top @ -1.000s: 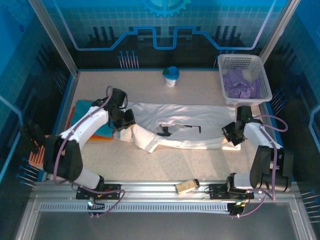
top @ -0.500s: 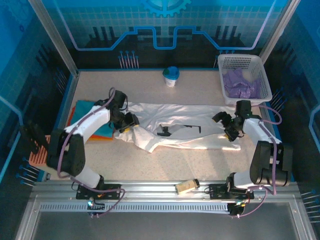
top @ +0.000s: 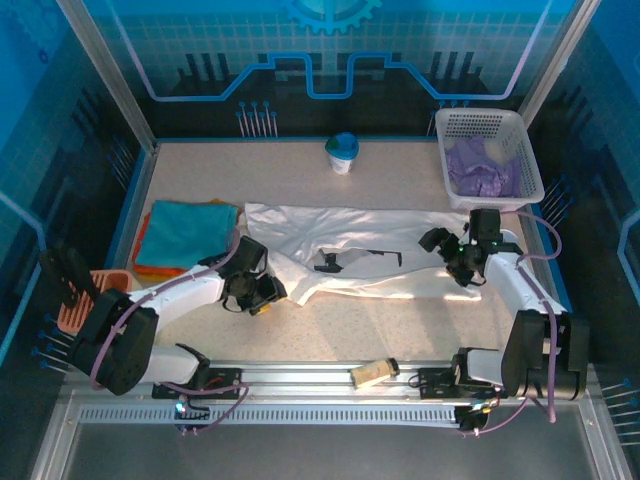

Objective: Fold and stack the t-shirts

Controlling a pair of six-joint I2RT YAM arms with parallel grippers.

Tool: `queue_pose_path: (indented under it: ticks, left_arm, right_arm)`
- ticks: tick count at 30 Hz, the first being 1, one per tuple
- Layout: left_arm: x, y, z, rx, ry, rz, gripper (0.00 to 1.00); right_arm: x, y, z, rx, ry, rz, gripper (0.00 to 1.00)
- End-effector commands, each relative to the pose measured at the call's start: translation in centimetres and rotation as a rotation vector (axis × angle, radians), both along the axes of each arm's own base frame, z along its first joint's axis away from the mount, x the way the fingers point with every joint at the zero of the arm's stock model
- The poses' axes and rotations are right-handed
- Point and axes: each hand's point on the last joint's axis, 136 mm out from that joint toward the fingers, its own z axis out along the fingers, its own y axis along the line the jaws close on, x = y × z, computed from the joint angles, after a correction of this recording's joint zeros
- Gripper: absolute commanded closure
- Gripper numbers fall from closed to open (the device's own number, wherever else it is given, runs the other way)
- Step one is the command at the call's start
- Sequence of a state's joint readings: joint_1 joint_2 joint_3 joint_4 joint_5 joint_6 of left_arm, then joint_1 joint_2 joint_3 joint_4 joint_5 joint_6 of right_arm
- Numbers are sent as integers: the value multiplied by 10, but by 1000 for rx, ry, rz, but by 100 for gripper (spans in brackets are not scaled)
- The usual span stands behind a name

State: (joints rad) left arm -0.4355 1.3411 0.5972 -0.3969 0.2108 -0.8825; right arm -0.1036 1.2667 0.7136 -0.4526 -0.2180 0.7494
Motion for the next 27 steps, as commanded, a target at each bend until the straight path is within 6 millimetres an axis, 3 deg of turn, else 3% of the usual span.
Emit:
queue_pose_path:
  ticks: [1, 6, 11, 20, 27]
  left_arm:
    - [27, -7, 11, -32, -115, 60, 53]
    - [36, -11, 6, -38, -124, 65, 56]
    - [40, -12, -3, -28, -116, 60, 64]
    - [38, -13, -1, -6, -112, 45, 84]
    - [32, -10, 2, 10, -110, 37, 89]
  right_arm:
    - [-15, 1, -6, -28, 32, 20, 0]
    - [-36, -19, -18, -56, 87, -66, 7]
    - [-47, -43, -17, -64, 87, -148, 19]
    - [-30, -76, -19, -125, 118, -176, 36]
    - [-17, -97, -26, -184, 173, -160, 50]
